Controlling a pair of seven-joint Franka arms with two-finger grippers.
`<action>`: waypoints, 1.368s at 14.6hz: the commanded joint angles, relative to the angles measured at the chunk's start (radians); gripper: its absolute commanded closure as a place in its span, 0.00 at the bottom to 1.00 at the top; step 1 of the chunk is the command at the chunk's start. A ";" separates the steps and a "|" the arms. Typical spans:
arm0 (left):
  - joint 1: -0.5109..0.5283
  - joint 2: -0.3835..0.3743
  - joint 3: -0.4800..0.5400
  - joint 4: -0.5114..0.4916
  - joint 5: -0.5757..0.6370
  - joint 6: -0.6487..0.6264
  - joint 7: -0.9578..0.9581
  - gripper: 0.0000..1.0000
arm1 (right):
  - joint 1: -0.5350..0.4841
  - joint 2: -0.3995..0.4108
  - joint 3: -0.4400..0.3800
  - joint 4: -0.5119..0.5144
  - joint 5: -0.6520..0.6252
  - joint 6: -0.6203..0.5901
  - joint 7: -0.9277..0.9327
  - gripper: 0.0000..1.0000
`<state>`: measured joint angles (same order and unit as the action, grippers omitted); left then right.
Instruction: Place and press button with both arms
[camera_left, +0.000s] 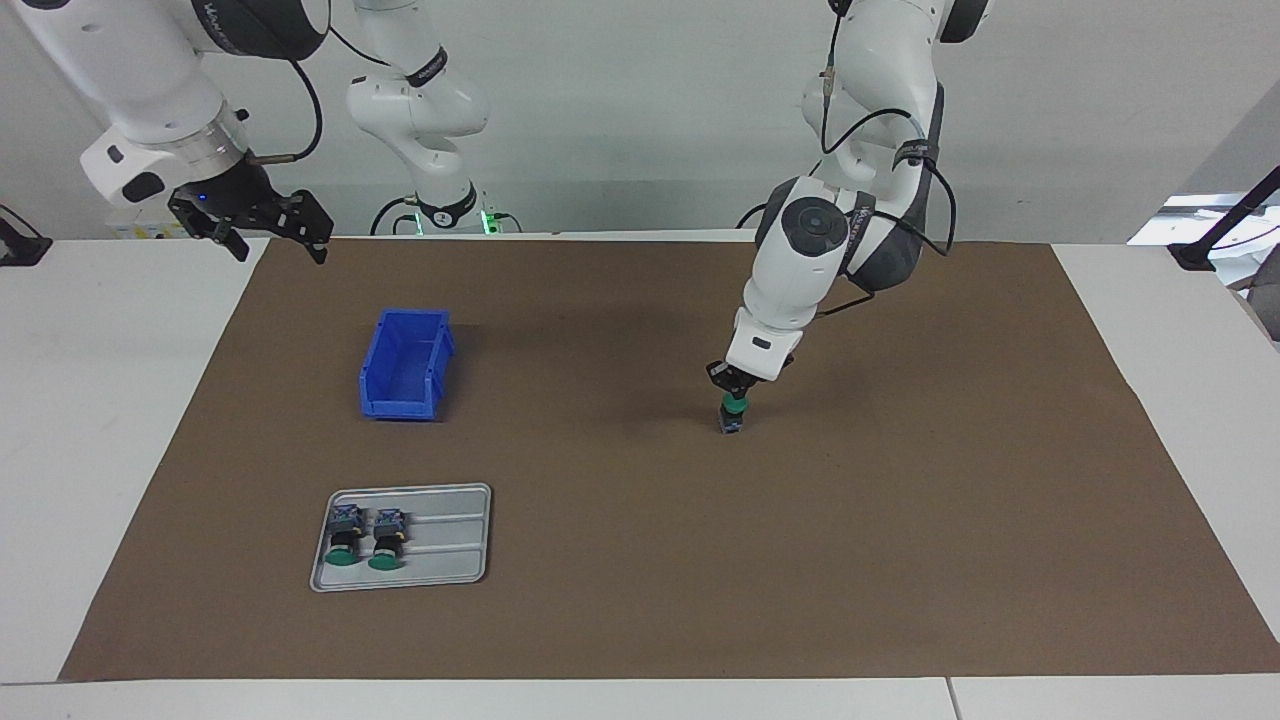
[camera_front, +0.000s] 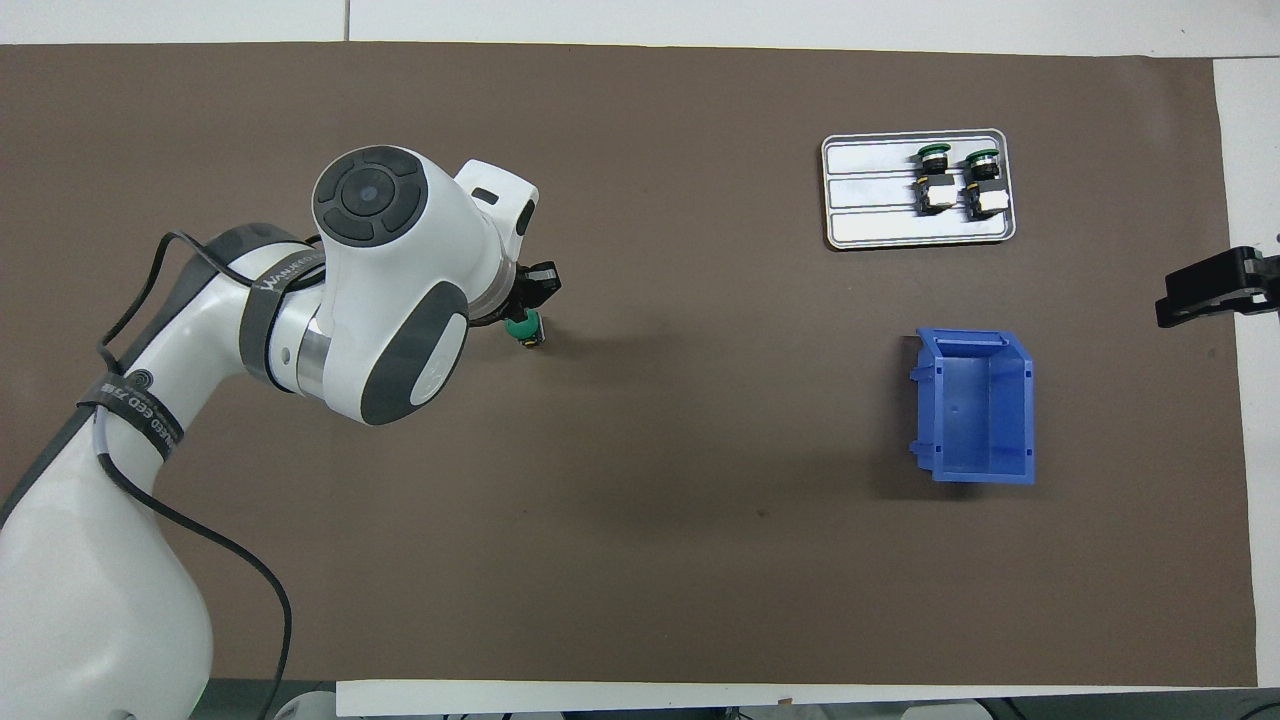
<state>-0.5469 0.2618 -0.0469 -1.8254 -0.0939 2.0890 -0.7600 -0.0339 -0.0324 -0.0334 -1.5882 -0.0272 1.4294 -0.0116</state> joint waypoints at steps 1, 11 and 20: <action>-0.016 -0.012 0.010 -0.029 0.022 0.022 -0.016 1.00 | -0.012 -0.018 0.009 -0.016 -0.002 -0.006 -0.022 0.01; -0.007 -0.033 0.010 -0.107 0.022 0.092 0.002 1.00 | -0.012 -0.018 0.009 -0.016 -0.002 -0.006 -0.021 0.01; -0.014 -0.003 0.010 -0.146 0.022 0.158 0.013 1.00 | -0.012 -0.018 0.009 -0.016 -0.002 -0.006 -0.022 0.01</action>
<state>-0.5501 0.2512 -0.0434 -1.9119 -0.0931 2.1927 -0.7532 -0.0339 -0.0324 -0.0334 -1.5882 -0.0272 1.4294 -0.0116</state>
